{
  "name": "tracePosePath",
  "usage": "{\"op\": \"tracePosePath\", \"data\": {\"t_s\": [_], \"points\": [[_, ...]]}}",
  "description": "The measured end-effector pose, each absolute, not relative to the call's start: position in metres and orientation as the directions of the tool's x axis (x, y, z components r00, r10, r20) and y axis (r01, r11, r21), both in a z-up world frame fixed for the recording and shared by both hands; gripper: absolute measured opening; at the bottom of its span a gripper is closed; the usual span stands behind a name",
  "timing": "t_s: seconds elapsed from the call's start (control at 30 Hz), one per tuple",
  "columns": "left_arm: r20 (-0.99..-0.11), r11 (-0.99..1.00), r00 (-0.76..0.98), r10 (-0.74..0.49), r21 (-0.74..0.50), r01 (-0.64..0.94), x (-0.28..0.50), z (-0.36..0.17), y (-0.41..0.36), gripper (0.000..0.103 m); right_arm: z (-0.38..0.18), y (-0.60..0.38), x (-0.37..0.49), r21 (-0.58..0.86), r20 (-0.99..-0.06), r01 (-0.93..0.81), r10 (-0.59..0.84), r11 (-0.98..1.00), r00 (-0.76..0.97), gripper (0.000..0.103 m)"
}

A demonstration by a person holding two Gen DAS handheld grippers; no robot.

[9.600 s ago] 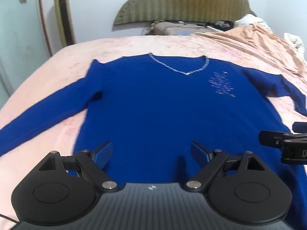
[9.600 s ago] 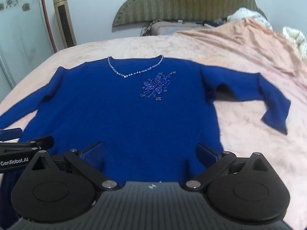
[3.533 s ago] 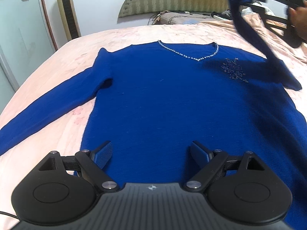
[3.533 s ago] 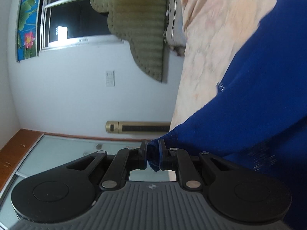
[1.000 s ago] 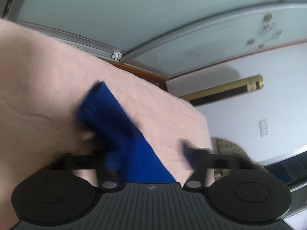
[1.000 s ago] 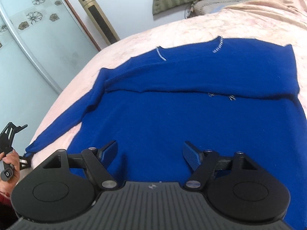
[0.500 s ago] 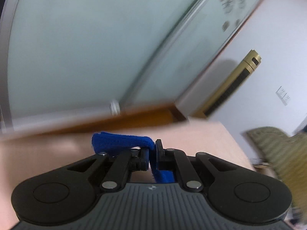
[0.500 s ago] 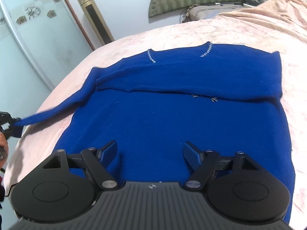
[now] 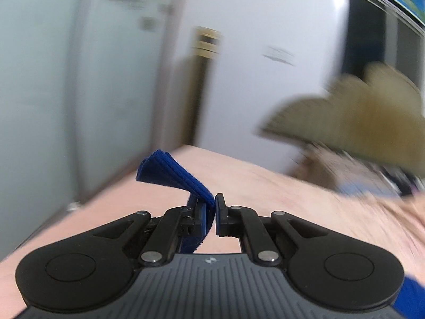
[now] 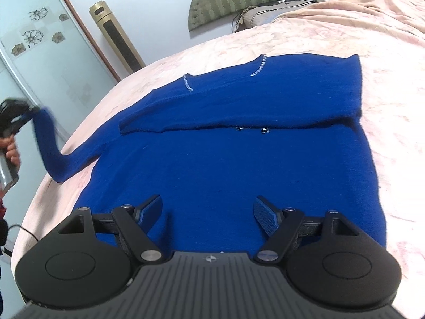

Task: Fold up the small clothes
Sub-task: 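Grasp the other sleeve cuff with the left gripper and lift it, then lay the held sleeve across the sweater and open the left gripper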

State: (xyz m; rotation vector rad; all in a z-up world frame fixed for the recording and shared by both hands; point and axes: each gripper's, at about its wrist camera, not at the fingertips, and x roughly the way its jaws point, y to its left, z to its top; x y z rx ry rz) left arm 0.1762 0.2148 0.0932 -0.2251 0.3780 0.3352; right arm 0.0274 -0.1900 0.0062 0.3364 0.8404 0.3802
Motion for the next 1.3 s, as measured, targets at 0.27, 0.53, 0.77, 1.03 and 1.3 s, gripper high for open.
{"op": "tracePosePath", "data": {"t_s": [0.27, 0.53, 0.77, 1.03, 1.3], "points": [[-0.467, 0.986, 0.883, 0.052, -0.116, -0.119, 0.216, 0.067, 0.106, 0.006, 0.000, -0.213, 0.027, 0.461, -0.651, -0.128, 0.433, 0.878, 0.624, 0.079], [-0.489, 0.997, 0.870, -0.067, -0.056, 0.046, 0.231, 0.053, 0.021, 0.006, 0.002, -0.221, 0.023, 0.458, -0.645, -0.111, 0.415, 0.882, 0.642, 0.079], [-0.489, 0.970, 0.845, -0.217, -0.014, 0.241, 0.216, 0.041, -0.051, 0.006, 0.005, -0.241, 0.025, 0.462, -0.635, -0.064, 0.380, 0.885, 0.673, 0.079], [-0.602, 0.959, 0.761, -0.242, -0.029, 0.282, 0.188, 0.014, -0.055, 0.051, 0.010, -0.274, 0.050, 0.530, -0.591, 0.012, 0.360, 0.848, 0.722, 0.081], [-0.559, 0.990, 0.829, 0.005, 0.120, 0.075, 0.139, 0.005, 0.010, 0.078, 0.011, -0.216, 0.143, 0.534, -0.532, -0.205, 0.514, 0.821, 0.673, 0.080]]}}
